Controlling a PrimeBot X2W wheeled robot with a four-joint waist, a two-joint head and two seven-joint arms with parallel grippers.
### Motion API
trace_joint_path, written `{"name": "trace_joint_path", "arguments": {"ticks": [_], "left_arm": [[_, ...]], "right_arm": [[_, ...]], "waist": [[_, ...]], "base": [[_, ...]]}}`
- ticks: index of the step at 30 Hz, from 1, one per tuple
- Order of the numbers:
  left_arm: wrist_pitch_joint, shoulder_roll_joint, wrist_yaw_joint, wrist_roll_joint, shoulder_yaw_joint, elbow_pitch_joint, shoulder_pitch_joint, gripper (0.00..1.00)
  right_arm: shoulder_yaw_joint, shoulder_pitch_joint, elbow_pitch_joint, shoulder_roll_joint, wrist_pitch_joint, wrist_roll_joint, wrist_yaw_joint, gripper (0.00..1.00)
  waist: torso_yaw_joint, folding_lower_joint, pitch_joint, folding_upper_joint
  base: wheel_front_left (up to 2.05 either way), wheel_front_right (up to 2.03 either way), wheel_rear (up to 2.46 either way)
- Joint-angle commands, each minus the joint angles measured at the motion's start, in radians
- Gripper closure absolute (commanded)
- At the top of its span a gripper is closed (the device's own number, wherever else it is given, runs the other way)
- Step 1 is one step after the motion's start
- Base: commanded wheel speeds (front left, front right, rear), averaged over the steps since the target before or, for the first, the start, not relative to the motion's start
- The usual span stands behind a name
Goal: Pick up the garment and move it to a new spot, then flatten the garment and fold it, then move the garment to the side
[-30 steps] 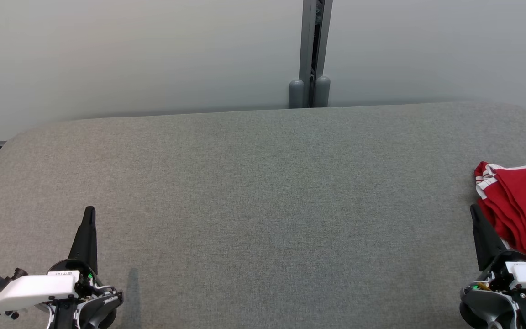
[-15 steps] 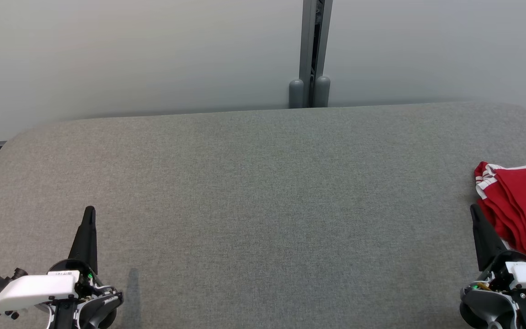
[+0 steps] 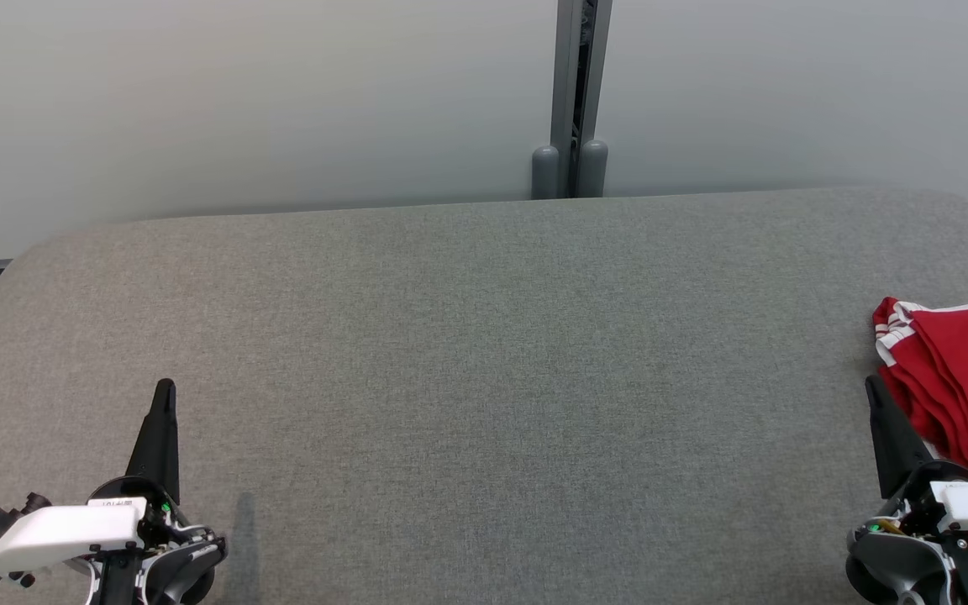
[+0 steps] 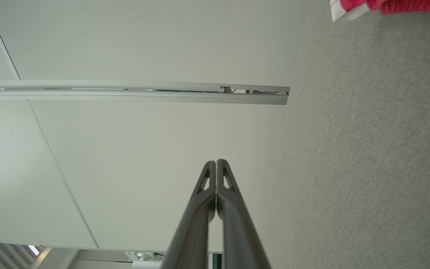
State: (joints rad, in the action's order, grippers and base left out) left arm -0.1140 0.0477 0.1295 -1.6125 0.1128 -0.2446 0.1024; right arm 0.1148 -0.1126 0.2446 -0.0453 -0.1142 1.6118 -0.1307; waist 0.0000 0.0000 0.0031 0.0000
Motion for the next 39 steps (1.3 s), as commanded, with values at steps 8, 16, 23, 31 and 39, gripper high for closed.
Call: {"name": "trace_joint_path", "arguments": {"ticks": [8,16,23,31,39], "left_arm": [[-0.003,0.005,0.004,-0.001,0.004,0.002,0.012,1.0],[-0.003,0.005,0.004,-0.001,0.004,0.002,0.012,1.0],[-0.003,0.005,0.004,-0.001,0.004,0.002,0.012,1.0],[-0.003,0.005,0.004,-0.001,0.004,0.002,0.012,1.0],[-0.003,0.005,0.004,-0.001,0.004,0.002,0.012,1.0]], "right_arm": [[0.001,0.009,-0.004,-0.009,-0.004,0.002,0.0,1.0],[0.001,0.009,-0.004,-0.009,-0.003,0.002,0.0,1.0],[0.001,0.009,-0.004,-0.009,-0.003,0.002,0.0,1.0],[0.001,0.009,-0.004,-0.009,-0.003,0.002,0.0,1.0],[0.001,0.009,-0.004,-0.009,-0.003,0.002,0.0,1.0]], "waist": [[0.0,0.0,0.0,0.0],[0.0,0.0,0.0,0.0],[0.0,0.0,0.0,0.0],[0.0,0.0,0.0,0.0],[0.0,0.0,0.0,0.0]], "base": [[0.0,0.0,0.0],[0.0,0.0,0.0],[0.0,0.0,0.0],[0.0,0.0,0.0],[0.0,0.0,0.0]]}}
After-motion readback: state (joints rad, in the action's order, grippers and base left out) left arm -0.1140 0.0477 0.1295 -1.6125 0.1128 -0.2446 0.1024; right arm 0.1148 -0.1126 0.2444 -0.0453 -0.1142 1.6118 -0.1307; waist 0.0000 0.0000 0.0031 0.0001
